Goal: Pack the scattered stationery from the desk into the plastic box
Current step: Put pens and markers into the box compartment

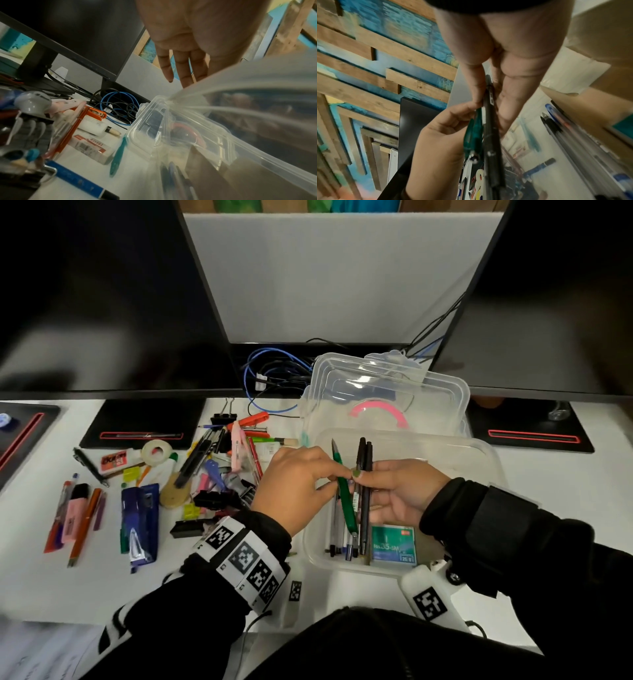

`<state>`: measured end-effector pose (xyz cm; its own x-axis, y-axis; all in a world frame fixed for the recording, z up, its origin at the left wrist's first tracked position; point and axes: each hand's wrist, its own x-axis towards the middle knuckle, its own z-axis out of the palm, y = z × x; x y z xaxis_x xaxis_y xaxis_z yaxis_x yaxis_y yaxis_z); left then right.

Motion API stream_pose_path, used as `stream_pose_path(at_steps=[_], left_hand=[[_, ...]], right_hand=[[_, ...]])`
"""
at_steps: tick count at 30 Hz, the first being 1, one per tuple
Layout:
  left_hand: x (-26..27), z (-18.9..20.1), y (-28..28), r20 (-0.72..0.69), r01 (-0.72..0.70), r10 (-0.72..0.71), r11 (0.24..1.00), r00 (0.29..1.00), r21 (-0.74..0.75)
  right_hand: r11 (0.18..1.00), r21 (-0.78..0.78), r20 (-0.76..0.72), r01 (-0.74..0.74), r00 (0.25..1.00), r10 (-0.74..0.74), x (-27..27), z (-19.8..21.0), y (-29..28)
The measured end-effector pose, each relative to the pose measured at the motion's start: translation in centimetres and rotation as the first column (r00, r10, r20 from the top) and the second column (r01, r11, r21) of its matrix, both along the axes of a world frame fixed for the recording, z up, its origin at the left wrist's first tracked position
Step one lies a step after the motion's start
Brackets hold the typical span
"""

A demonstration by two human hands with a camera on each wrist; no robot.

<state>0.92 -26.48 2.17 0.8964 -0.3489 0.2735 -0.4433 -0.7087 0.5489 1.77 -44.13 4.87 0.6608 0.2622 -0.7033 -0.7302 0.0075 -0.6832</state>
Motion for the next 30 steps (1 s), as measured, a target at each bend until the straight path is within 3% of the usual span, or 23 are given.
stream_pose_path(at_steps=[5,9,14,19,24,30], left_hand=[[-0.3,0.0,0.1,-0.068,-0.039,0.042,0.999,0.997,0.035],[-0.3,-0.3,0.1,-0.146,-0.028,0.032,0.999,0.989,0.029],[0.3,-0.2,0.5,-0.144,0.037,-0.018,0.991,0.989,0.13],[1.2,-1.4,1.4,-0.082,-0.029,0.031,0.999,0.996,0.017],[2.3,-1.9,1.9,-0.122,-0.036,0.039,0.999,0.992,0.033],[3.1,-2.3,2.1,-0.152,-0.019,0.015,1.0,0.988,-0.024]], right_hand=[[0.996,0.081,-0.045,0.041,0.998,-0.037,0.2,-0.5,0.6],[0.999,0.036,-0.043,0.013,0.999,-0.012,0.5,-1.2,0.9],[1.0,-0.024,-0.033,-0.011,0.999,0.01,0.9,-1.4,1.5],[0.991,-0.132,-0.089,0.004,0.996,-0.016,1.6,-1.8,1.6],[0.948,-0.29,-0.222,-0.129,0.973,0.064,2.2,-2.0,2.3],[0.934,-0.283,-0.342,-0.218,0.933,0.114,3.1,-3.4,3.8]])
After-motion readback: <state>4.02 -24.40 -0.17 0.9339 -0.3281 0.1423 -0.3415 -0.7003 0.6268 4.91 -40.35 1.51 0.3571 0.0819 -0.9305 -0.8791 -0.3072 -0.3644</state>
